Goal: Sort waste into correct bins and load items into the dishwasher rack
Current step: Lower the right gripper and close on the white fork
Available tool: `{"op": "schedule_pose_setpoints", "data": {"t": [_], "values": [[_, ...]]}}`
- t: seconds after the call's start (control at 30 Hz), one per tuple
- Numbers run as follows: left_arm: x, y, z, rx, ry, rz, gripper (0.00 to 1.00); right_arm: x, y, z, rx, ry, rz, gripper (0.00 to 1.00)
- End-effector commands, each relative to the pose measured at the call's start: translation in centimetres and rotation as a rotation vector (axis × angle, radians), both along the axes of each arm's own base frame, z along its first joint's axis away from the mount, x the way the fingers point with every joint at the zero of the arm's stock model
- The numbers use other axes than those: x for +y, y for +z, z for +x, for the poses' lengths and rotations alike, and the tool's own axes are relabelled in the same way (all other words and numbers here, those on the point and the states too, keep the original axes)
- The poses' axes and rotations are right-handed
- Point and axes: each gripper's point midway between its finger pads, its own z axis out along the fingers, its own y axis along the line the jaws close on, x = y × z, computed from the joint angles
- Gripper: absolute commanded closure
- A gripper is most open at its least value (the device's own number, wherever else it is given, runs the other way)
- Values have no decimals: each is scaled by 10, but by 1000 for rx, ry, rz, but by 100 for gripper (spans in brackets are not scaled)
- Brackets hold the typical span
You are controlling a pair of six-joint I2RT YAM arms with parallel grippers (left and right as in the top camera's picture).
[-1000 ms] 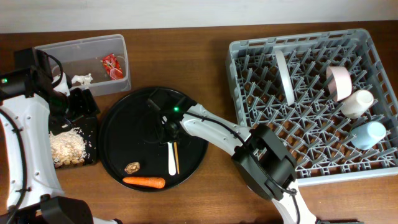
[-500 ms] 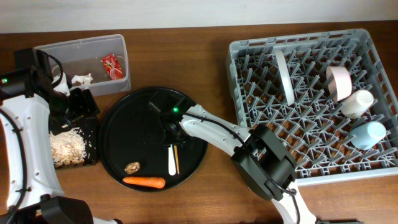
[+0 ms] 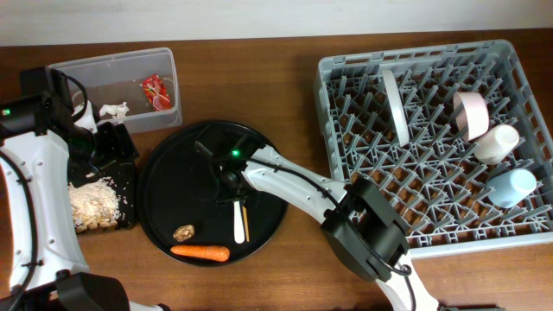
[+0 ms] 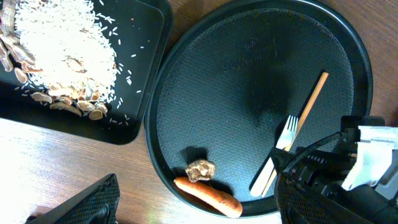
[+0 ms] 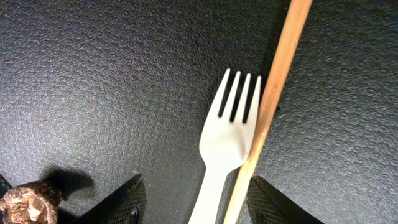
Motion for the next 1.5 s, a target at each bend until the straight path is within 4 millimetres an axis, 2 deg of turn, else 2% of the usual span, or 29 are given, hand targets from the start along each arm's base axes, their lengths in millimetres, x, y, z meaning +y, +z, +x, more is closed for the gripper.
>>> {"op": "schedule_pose_setpoints", "data": {"t": [0.0,0.1,0.27,0.53,0.67,0.77,0.9,1.0,1.33,1.4,1.47], "values": [[0,2,0,-9,0,-1,20,5,-16,-8,50,-1,1,44],[0,2,0,-8,0,-1,20,6,-23,-12,59,5,-10,44],[0,2,0,-8,0,-1,20,13,-23,-13,44,16,3,44],[0,2,-1,-6,0,-2,20,6,-28,4,-35,-27,-45,44],[0,2,-1,-5,0,-2,20,4,-27,22,-126,-40,-67,44],[0,2,-1,-6,0,-1,20,3,-26,25,-146,-27,-73,44],[0,2,-1,-6,0,-2,20,2,-29,24,-144,-18,-78,45],[0,2,-1,-6,0,-2,20,0,-32,22,-139,-16,-84,55],[0,2,-1,-7,0,-1,20,-11,-45,12,-110,-12,-119,56],[0,2,-1,-7,0,-1,20,-10,-46,11,-104,-11,-115,64],[0,2,-1,-6,0,-1,20,-8,-46,8,-87,-6,-101,65]]}}
